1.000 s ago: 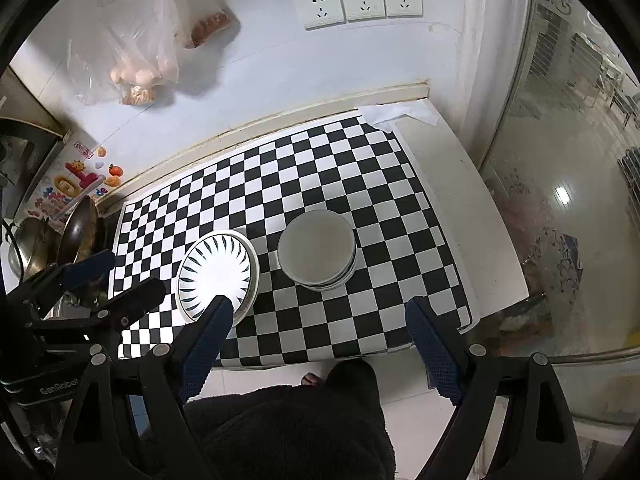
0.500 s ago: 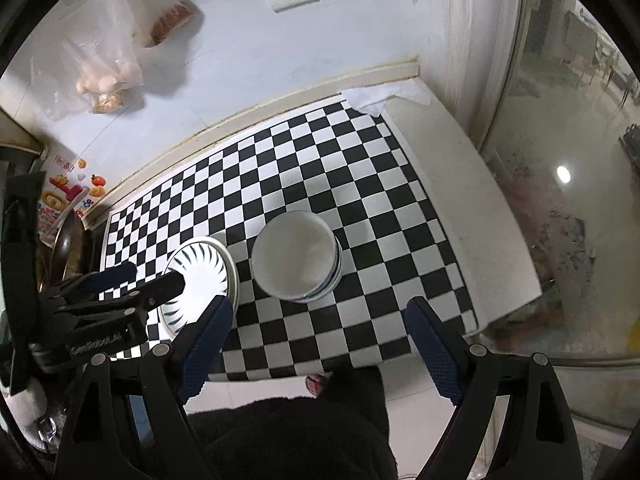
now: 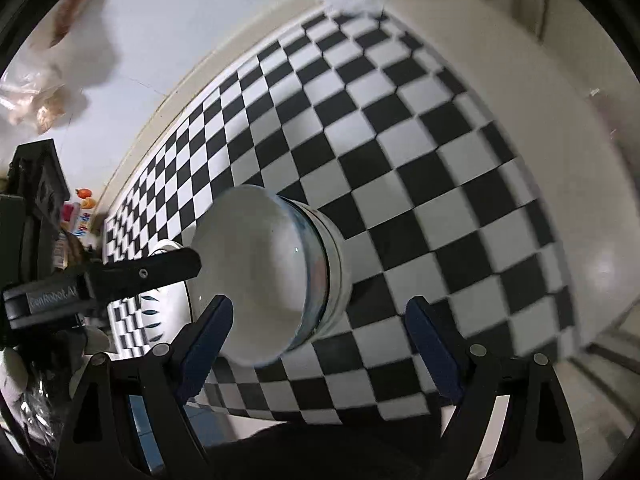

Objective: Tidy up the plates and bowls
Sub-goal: 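Close both grippers on the bowl stack rim and lift it, then carry the bowl stack with both grippers over the blue-striped plate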

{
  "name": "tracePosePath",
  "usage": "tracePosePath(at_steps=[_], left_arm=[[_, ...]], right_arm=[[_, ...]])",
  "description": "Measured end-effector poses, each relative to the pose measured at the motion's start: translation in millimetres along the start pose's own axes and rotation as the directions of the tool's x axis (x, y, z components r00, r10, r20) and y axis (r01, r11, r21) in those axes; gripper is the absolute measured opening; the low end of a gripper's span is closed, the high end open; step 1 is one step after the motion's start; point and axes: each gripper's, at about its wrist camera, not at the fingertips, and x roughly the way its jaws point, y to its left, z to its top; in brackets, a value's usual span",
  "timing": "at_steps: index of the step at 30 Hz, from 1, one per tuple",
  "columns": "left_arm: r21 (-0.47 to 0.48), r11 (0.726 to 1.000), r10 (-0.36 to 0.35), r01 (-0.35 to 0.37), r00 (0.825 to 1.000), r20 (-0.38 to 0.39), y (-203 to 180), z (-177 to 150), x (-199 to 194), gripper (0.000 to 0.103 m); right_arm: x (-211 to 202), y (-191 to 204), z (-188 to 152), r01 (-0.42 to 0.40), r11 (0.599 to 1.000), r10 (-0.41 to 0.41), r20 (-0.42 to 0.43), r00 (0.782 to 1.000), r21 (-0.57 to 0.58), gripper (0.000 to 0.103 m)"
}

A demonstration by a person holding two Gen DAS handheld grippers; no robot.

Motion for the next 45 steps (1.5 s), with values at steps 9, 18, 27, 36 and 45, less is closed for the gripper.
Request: tracePosePath(at_steps=[9,18,27,36,45], left_arm=[[0.015,0.998,-0.059,0.060,0.994,-0.097,2.7,15.3,42.4,0.053],[0.024,0.993,-0.113,0.116,0.989,-0.096,5.1,13.8,49.7,0.040],[0.062,0.994,-0.093,0.095,0.995,-0.036,7.0,3.3,37.8,0.039],[0.063,0.994,-0.090,0.089,0.996,0.021,7.9,-1.7,17.3,0.039],[0.054,0.995,-0.084,0.080,0.994,0.064,16.3,-9.3,-18.0,0.039]], right_arm=[[60.5,-16.9,15.9,-0.111,0.992,0.116,-0.091,0.989,0.056,0.081],[90.4,-24.4,23.1,-0.151,0.981,0.169,-0.145,0.975,0.122,0.056],[100.1,-31.2,23.7,-0.169,0.978,0.186,-0.140,0.973,0.127,0.055],[89.5,-0.9,19.4,-0.184,0.978,0.195,-0.131,0.972,0.095,0.055],[74.3,35.2,24.8,-0.202,0.978,0.208,-0.130,0.970,0.052,0.055]])
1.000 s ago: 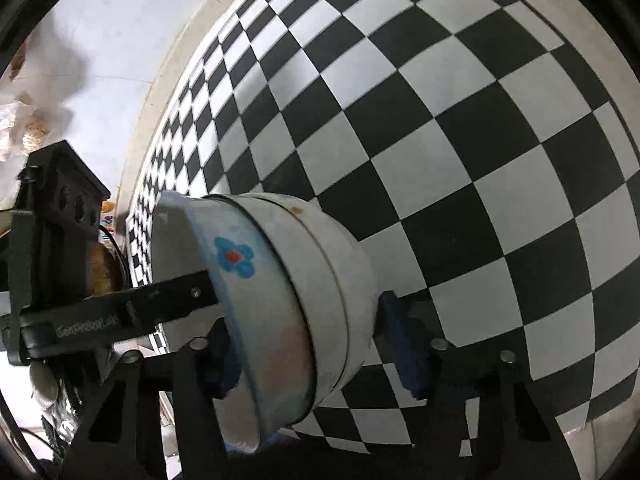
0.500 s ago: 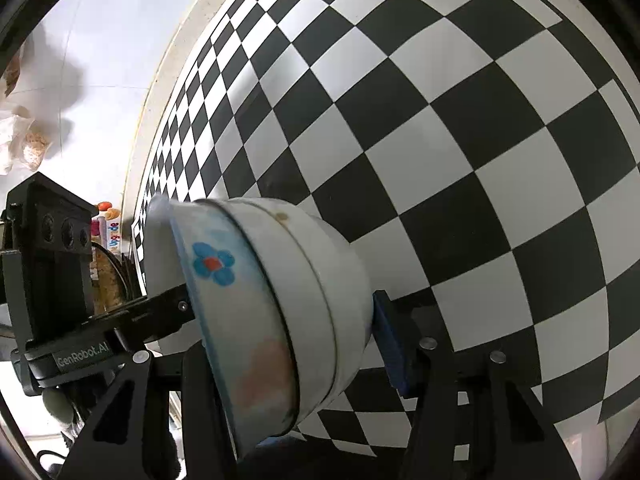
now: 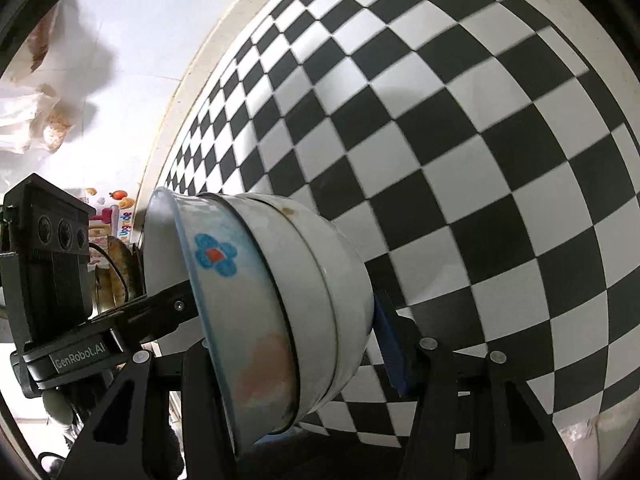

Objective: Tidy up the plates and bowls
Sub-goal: 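Carry the bowl stack with both grippers over the blue-striped plate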

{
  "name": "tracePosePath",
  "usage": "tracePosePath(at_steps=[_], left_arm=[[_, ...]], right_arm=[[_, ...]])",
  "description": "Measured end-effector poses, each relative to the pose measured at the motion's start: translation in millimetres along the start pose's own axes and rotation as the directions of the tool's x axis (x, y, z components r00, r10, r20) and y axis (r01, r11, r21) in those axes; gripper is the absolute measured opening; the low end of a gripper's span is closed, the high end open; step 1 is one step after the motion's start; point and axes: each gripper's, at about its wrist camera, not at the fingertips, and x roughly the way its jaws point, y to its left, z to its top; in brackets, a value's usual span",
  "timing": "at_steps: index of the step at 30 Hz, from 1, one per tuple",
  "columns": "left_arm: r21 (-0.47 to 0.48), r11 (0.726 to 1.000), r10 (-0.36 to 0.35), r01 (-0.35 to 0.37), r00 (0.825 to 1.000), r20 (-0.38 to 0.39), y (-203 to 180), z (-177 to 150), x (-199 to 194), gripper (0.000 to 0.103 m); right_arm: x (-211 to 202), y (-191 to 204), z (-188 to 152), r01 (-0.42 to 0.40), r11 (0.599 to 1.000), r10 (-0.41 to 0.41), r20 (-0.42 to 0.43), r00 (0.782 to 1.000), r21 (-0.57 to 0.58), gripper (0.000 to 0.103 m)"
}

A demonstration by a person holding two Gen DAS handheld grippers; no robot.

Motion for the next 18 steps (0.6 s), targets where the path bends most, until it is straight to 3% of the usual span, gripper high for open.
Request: tracePosePath(at_steps=[8,18], left_arm=[[-0.057,0.998,0.022,-0.019,0.998,0.057,34.0,-16.1,-43.7,0.039],[-0.218,0.975,0.061,-0.033,0.991,0.123,108.7,-50.9,-81.4,0.039]], right_arm=[[10.5,58.8,-1.1,-0.012,0.995,0.009,-0.036,0.999,-0.097,0.055],[62.0,134.4,-19.1,-0.049,0.971,0.015,-0.145,0.989,-0.235,0.055]])
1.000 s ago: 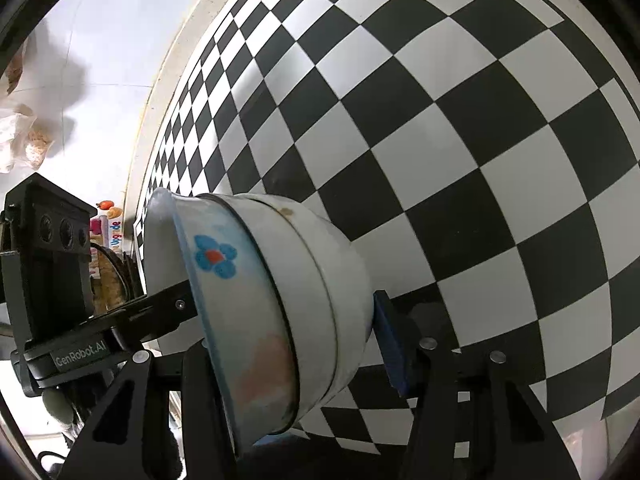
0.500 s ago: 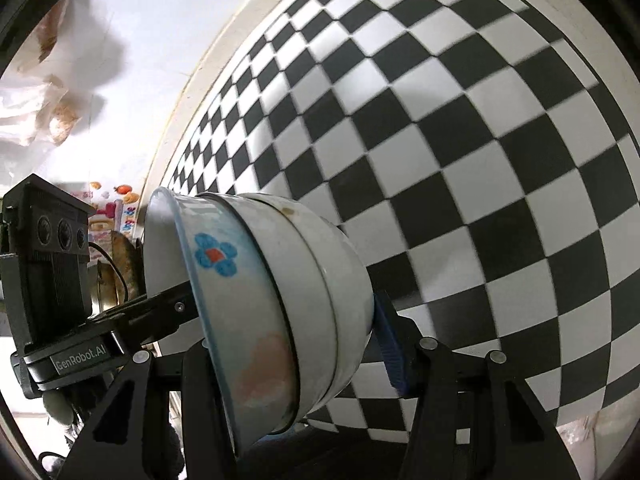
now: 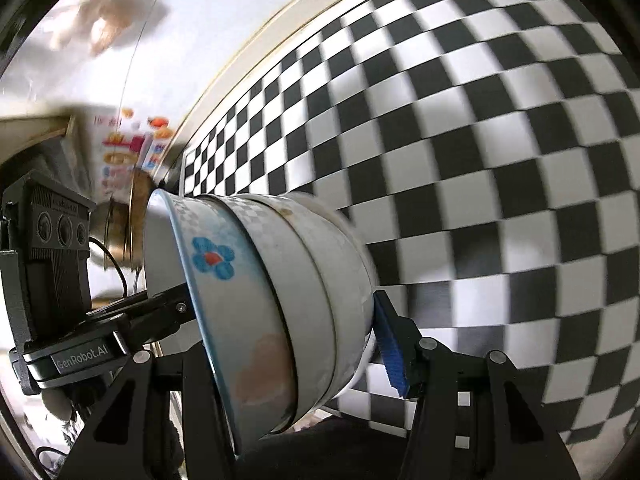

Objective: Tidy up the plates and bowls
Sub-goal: 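Carry the bowl stack with both grippers over the blue-striped plate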

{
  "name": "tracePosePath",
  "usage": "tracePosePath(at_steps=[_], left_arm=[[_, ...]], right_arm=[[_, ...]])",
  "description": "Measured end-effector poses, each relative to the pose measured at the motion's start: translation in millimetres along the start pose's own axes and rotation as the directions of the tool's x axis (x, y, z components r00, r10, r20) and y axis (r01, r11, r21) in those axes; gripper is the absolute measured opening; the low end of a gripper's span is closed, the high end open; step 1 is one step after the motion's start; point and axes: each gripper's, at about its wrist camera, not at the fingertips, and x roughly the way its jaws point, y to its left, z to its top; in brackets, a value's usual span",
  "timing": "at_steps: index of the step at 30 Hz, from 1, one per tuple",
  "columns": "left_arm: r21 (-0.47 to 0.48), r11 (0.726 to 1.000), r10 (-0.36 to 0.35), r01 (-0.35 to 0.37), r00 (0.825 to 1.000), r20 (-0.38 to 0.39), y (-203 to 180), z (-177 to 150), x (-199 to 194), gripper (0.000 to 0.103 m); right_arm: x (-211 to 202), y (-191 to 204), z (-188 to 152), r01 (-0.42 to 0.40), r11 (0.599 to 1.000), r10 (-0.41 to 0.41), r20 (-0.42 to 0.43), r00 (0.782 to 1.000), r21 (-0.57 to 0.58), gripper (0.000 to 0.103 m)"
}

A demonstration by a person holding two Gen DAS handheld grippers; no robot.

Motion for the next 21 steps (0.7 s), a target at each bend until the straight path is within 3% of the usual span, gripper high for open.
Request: tracePosePath(at_steps=[8,21], left_arm=[[-0.101,0.995,0.011,-0.011,1.000,0.000,46.6,-7.6,2.1,0.039],[-0.149,0.989,0.000,-0.003,1.000,-0.021,75.4,-10.5,15.8,0.039]], right_arm=[[45.0,28.1,-4.1,0.012,0.997,-0.018,-0.087,0.996,-0.073,0.055],[82.1,38.9,-0.4,0.043,0.995,-0.056,-0.142,0.988,-0.095,0.054]])
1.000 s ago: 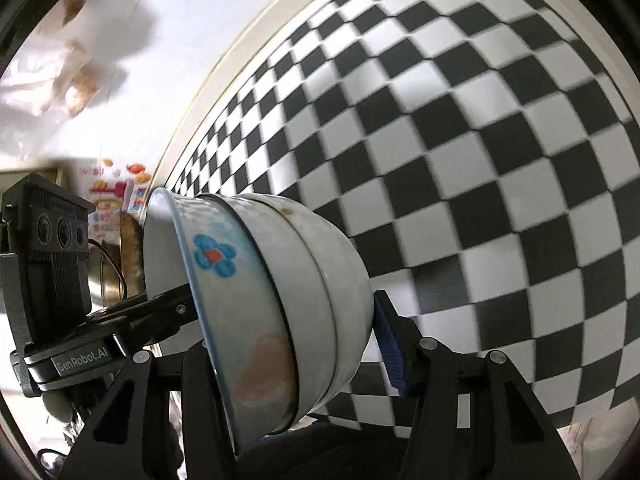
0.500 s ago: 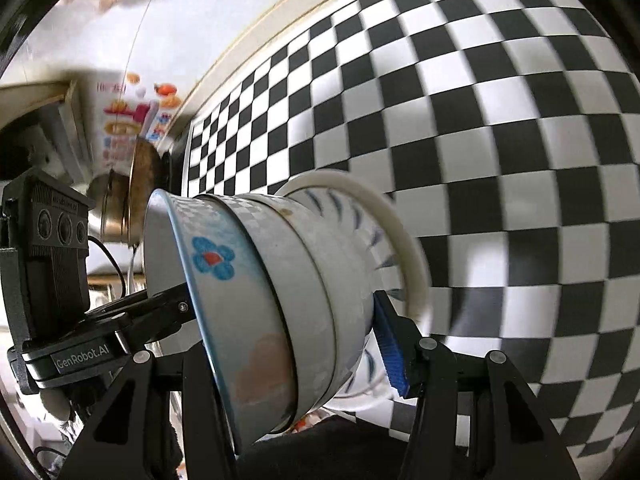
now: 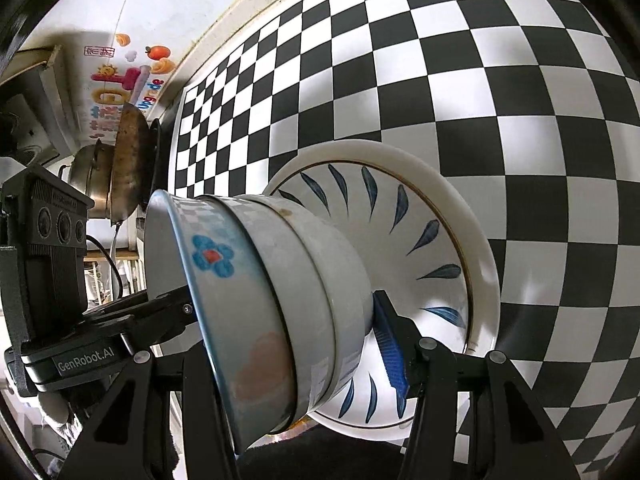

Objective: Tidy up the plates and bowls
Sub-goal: 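Carry the bowl stack with both grippers over the blue-striped plate, then lower the bowl stack onto the plates and open both grippers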

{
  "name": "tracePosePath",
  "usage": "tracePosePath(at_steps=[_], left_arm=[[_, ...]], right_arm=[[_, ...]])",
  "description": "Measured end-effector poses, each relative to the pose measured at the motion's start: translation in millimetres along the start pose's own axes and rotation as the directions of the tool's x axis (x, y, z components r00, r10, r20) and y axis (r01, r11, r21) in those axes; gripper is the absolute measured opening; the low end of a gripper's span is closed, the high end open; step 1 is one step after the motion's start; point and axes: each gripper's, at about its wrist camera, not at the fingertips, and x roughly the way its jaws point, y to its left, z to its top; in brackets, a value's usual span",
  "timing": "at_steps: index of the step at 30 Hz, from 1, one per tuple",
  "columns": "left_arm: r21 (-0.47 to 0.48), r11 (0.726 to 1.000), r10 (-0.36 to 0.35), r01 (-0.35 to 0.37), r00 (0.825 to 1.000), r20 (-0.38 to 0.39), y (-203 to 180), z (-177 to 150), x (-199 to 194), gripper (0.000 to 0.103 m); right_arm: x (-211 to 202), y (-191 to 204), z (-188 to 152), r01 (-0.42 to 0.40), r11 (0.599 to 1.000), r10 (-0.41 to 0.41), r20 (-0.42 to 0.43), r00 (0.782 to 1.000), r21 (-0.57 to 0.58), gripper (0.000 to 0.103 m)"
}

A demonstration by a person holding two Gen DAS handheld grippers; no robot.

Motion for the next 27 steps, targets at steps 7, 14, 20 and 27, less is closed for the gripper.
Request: tracePosePath(at_steps=[7,14,20,27], left_arm=[[-0.008,1.000,-0.003,0.002,1.000,-0.012,4.8,0.3,6.1,0.039],[-0.017,1.000,-0.006,0.005,1.000,-0.023,9.5,-0.8,10.5,0.039],[-0.018,1.000,-0.009,0.009,1.000,-0.023,10.3,-1.4,10.9,0.039],[-0.011,1.000,0.003,-0.004,1.000,-0.010,8.0,-5.5,9.4,0.039]], right_arm=[[3.6,-0.6,0.6,0.015,1.000,-0.014,-0.010,1.000,0.001,0.054],[7.3,-0.3,0.5,0.026,1.000,-0.026,-0.017,1.000,0.003,0.053],[7.2,0.1,-0.1,0.029,1.000,-0.029,-0.017,0.999,0.002,0.053],[4.6,0.1,0.3,0.049,0.999,-0.049,-0.020,0.999,-0.008,0.053]])
